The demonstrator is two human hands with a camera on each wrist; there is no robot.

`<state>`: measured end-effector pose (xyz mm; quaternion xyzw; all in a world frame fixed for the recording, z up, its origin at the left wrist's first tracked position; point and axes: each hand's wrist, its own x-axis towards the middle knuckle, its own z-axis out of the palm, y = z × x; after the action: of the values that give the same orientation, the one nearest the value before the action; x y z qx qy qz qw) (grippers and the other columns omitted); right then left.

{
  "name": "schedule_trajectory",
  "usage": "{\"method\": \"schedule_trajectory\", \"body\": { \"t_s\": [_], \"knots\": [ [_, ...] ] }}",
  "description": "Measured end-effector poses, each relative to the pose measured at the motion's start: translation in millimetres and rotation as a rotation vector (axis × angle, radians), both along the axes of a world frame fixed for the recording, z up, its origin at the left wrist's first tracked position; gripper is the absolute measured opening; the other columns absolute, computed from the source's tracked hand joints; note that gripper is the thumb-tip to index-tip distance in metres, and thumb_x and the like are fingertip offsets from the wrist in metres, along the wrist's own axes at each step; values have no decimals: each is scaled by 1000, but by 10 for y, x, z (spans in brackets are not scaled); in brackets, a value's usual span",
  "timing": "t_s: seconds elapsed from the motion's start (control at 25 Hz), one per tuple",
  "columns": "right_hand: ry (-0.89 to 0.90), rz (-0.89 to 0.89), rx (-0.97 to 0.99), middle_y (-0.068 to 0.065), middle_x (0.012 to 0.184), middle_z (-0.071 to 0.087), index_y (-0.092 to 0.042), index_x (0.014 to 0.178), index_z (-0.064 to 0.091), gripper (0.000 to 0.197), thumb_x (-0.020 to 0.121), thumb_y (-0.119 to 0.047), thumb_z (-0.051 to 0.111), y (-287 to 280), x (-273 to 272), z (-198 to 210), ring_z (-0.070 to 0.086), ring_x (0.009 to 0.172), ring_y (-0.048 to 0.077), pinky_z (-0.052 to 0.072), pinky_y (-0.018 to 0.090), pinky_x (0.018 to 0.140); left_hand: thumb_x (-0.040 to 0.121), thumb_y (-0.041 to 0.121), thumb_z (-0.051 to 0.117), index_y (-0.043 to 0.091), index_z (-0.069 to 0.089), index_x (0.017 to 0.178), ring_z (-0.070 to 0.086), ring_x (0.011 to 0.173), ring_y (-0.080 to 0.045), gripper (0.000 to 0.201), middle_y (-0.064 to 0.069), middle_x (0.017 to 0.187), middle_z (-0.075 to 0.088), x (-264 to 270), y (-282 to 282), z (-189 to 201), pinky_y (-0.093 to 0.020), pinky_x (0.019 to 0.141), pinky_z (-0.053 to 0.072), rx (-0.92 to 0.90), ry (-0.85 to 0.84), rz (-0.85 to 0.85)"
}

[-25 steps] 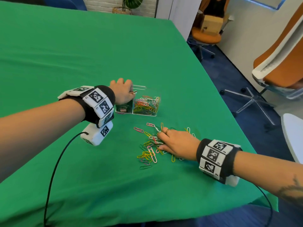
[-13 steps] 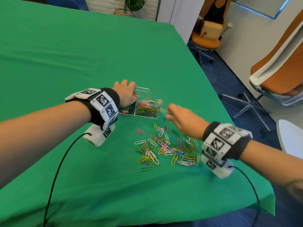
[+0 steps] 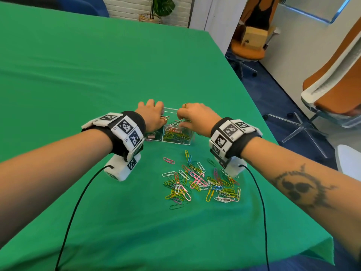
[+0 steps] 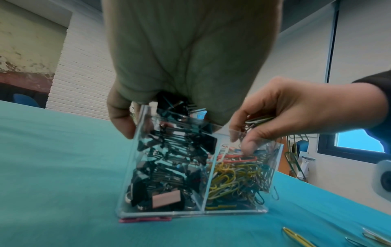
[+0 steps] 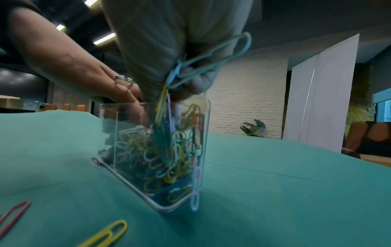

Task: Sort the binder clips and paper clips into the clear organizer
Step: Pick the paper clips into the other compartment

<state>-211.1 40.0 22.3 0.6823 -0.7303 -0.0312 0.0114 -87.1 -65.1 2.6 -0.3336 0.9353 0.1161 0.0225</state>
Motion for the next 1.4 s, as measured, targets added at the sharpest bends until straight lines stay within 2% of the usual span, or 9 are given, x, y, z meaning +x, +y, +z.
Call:
{"method": "schedule_trajectory", "body": {
  "t_s": [0.16, 0.36, 0.56, 0.8, 0.92, 1.0, 1.08, 1.2, 1.4],
  "knots": [
    [-101, 4, -50, 14, 106, 65, -7, 110, 63, 31, 87, -27, 61, -81, 6, -5, 59, 100, 29, 44, 32, 83, 93, 28, 43, 7, 41, 121, 41, 115, -36, 35, -20, 125, 43, -1, 18, 13, -40, 103, 31, 0, -4, 7],
    [-421, -87, -374, 17, 93, 58, 3, 97, 63, 30, 86, -26, 63, -255, 45, 13, 45, 81, 18, 34, 26, 74, 91, 31, 45, 7, 41, 119, 42, 116, -37, 37, -20, 124, 44, -14, -29, -37, -41, 104, 31, -2, -17, 1],
    [-460, -96, -268, 12, 95, 49, 2, 104, 60, 21, 90, -14, 55, -188, 50, -141, 52, 93, 24, 30, 20, 75, 91, 31, 44, 8, 41, 119, 41, 116, -38, 36, -20, 124, 44, -16, -31, -32, -42, 104, 32, -4, -16, 20],
    [-578, -15, -296, 18, 103, 65, 3, 105, 63, 25, 81, -4, 66, 89, -63, -36, 65, 86, 22, 45, 15, 80, 92, 32, 45, 8, 42, 119, 42, 115, -37, 36, -19, 123, 44, -8, -21, -14, -42, 104, 33, 3, -9, 5],
    [-656, -211, -499, 17, 104, 68, 1, 107, 63, 23, 86, 2, 55, 149, -334, -18, 60, 82, 17, 46, 7, 72, 93, 32, 44, 9, 41, 120, 43, 114, -35, 36, -18, 124, 44, 19, -8, 4, -41, 103, 33, 8, -1, -3],
    [-660, -375, -402, 18, 117, 63, -1, 117, 59, 37, 84, 10, 46, 225, -465, -128, 61, 94, 22, 49, 20, 85, 93, 31, 43, 9, 41, 121, 42, 114, -35, 36, -18, 125, 44, 27, 6, 20, -41, 102, 33, 12, 7, -6],
    [-723, -373, -91, 14, 137, 50, -6, 136, 43, 58, 81, 15, 41, 302, -433, -277, 54, 120, 27, 42, 26, 96, 94, 31, 42, 9, 41, 121, 41, 115, -35, 36, -18, 125, 43, 23, 24, 37, -41, 101, 33, 26, -3, -2],
    [-1014, -373, 126, 13, 147, 34, -14, 147, 16, 73, 85, 9, 48, 320, -284, -395, 52, 118, 29, 49, 28, 77, 94, 32, 42, 9, 40, 122, 40, 116, -35, 36, -18, 125, 42, 40, 28, 32, -42, 102, 34, 43, -21, -1],
    [-852, -467, -52, 15, 123, 56, -5, 130, 44, 52, 82, -1, 64, 330, -139, -448, 57, 85, 22, 51, 14, 45, 94, 33, 42, 8, 40, 121, 42, 116, -35, 37, -20, 126, 43, 24, 41, 56, -41, 103, 33, 0, -35, -12]
  ]
}}
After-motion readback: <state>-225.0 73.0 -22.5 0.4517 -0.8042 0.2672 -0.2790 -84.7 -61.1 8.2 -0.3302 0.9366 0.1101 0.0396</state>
